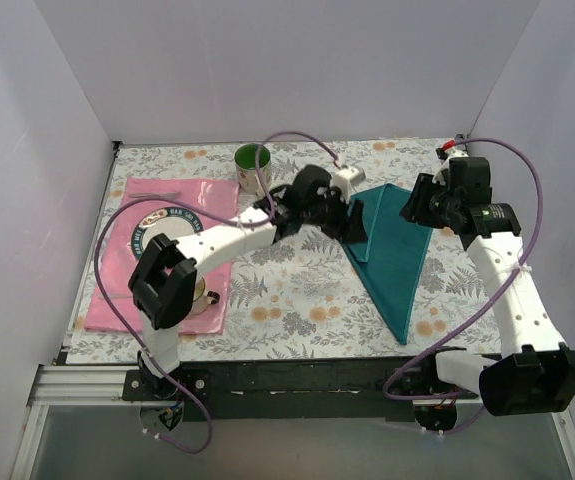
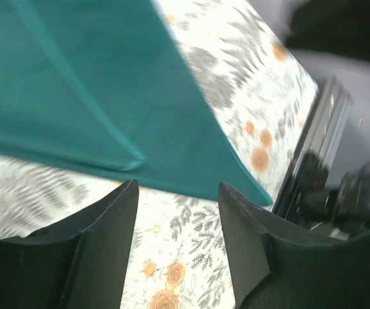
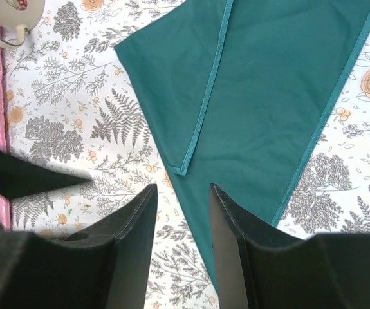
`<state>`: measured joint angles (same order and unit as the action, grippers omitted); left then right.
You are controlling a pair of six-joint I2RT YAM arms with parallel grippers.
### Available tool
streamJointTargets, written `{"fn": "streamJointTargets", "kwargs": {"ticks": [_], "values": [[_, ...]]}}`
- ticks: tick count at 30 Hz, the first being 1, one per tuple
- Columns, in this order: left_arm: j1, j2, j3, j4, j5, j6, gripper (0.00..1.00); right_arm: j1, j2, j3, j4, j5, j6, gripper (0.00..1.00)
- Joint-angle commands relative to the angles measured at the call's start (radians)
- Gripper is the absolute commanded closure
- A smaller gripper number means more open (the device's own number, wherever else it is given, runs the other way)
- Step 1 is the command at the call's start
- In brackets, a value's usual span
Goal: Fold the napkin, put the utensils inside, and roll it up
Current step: Fold the napkin
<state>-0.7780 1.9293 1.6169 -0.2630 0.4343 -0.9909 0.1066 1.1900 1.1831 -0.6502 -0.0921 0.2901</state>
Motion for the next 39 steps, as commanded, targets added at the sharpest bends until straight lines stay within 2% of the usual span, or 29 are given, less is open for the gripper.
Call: {"fn": "streamJointTargets", "kwargs": {"ticks": [1, 3, 4, 6, 10, 21, 28, 39], "values": [[-0.224, -0.136, -0.26, 0.123, -0.102, 0.323, 0.49, 0.001, -0.049, 0.094, -0.134, 0.011, -0.008, 0.55], [-0.291, -0.168, -0.393, 0.254, -0.144, 0.449, 0.47, 0.001, -0.062, 0.145, -0.161, 0.0, -0.015, 0.54], [-0.346, -0.182, -0.422, 0.298, -0.158, 0.478, 0.46, 0.001, -0.076, 0.159, -0.166, -0.004, -0.019, 0.54], [-0.383, -0.182, -0.472, 0.388, -0.189, 0.52, 0.43, 0.001, -0.09, 0.19, -0.18, -0.023, -0.02, 0.52], [-0.487, -0.155, -0.532, 0.465, -0.27, 0.596, 0.42, -0.001, -0.134, 0.193, -0.195, -0.029, -0.023, 0.52], [-0.578, -0.018, -0.606, 0.798, -0.42, 0.69, 0.37, -0.001, -0.208, 0.185, -0.204, -0.031, -0.026, 0.49], [-0.59, 0.071, -0.554, 0.832, -0.448, 0.768, 0.35, -0.001, -0.202, 0.214, -0.212, -0.037, -0.035, 0.48], [-0.601, 0.142, -0.512, 0.797, -0.355, 0.785, 0.39, -0.002, -0.184, 0.223, -0.195, -0.063, -0.039, 0.47]]}}
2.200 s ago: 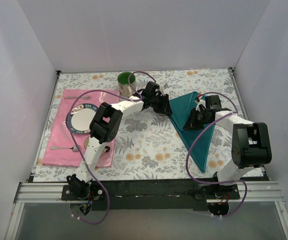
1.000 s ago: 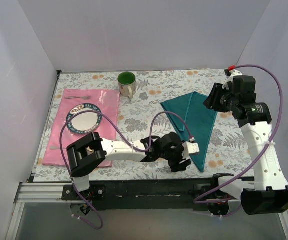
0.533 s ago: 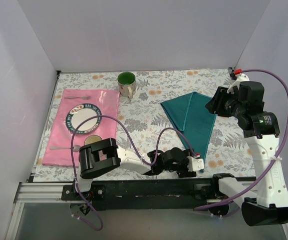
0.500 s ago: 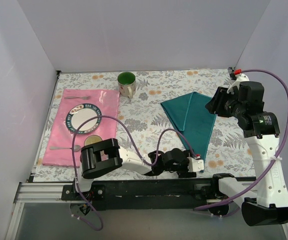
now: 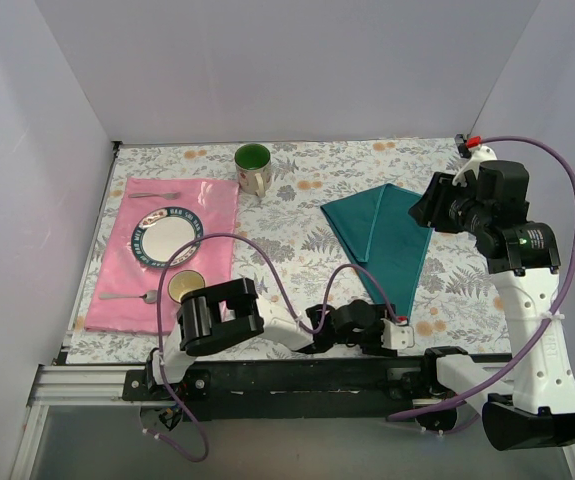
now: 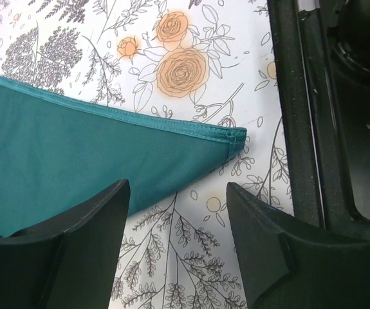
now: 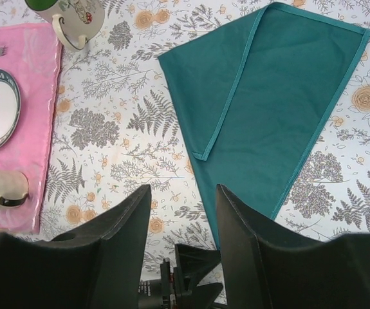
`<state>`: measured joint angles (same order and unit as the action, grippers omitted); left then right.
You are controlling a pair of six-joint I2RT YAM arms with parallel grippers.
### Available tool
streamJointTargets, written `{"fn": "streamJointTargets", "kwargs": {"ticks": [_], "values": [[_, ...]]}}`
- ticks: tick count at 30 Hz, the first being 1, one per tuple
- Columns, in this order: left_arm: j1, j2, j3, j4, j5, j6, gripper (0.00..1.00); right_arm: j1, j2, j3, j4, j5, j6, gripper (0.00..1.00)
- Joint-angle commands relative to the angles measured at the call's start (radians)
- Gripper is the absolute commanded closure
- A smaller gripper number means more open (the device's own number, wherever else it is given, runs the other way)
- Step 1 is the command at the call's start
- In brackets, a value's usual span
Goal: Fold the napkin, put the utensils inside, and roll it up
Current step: Fold the napkin
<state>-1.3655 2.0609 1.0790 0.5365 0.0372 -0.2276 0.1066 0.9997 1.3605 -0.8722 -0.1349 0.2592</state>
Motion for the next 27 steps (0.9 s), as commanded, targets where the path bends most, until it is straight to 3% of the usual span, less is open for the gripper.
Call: {"fn": "streamJointTargets", "kwargs": {"ticks": [1, 10, 19, 27], "values": [[-0.017, 0.013, 0.025, -0.003, 0.049, 0.022, 0.4, -0.001, 0.008, 0.046, 0.029, -0.022, -0.009, 0.47], [-0.024, 0.067, 0.075, -0.017, 0.064, 0.001, 0.47, -0.002, 0.013, 0.048, 0.027, -0.031, -0.014, 0.47], [-0.024, 0.084, 0.099, -0.007, 0.021, -0.019, 0.77, -0.002, 0.013, 0.034, 0.032, -0.04, -0.018, 0.46], [-0.011, 0.015, 0.073, 0.025, 0.023, -0.136, 0.91, -0.002, 0.017, 0.042, 0.039, 0.067, 0.072, 0.5]]}}
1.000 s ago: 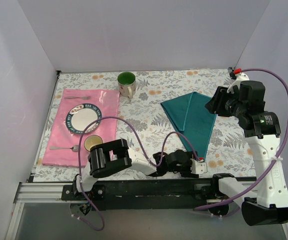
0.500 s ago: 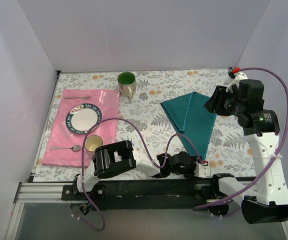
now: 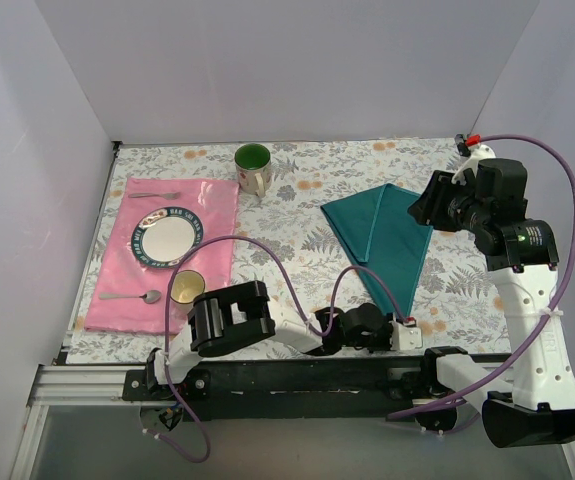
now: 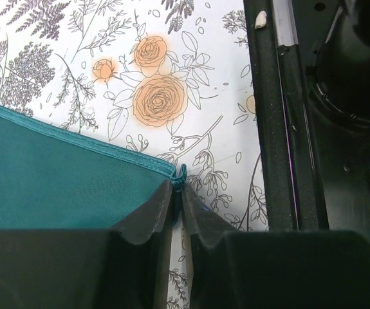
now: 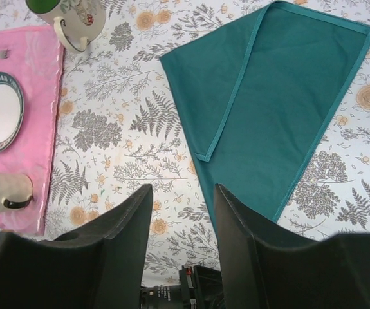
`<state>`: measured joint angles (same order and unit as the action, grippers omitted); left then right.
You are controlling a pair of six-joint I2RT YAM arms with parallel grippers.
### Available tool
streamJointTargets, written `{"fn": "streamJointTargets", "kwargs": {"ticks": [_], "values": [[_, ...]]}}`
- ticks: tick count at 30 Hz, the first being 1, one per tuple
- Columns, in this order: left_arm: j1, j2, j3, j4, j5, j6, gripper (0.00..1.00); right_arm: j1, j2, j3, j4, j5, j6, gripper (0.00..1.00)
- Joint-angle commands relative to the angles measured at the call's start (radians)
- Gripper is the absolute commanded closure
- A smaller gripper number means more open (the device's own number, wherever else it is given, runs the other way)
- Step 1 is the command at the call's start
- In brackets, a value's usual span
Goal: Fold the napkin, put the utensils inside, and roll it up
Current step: Fold the napkin
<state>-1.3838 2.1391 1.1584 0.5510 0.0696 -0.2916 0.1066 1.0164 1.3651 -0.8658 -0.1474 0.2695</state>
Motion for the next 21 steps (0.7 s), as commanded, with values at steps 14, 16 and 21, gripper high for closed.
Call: {"fn": "streamJointTargets", "kwargs": {"ticks": [14, 16, 21], "values": [[0.167, -0.131, -0.026, 0.063, 0.096, -0.333, 0.95, -0.004, 0.085, 0.196, 0.019, 0.318, 0.019, 0.5], [0.201, -0.136, 0.007, 0.029, 0.107, -0.388, 0.96, -0.004, 0.094, 0.2, 0.022, 0.315, 0.008, 0.5], [0.281, -0.134, 0.096, -0.04, 0.211, -0.518, 0.96, -0.004, 0.106, 0.16, 0.06, 0.27, -0.009, 0.5]]}}
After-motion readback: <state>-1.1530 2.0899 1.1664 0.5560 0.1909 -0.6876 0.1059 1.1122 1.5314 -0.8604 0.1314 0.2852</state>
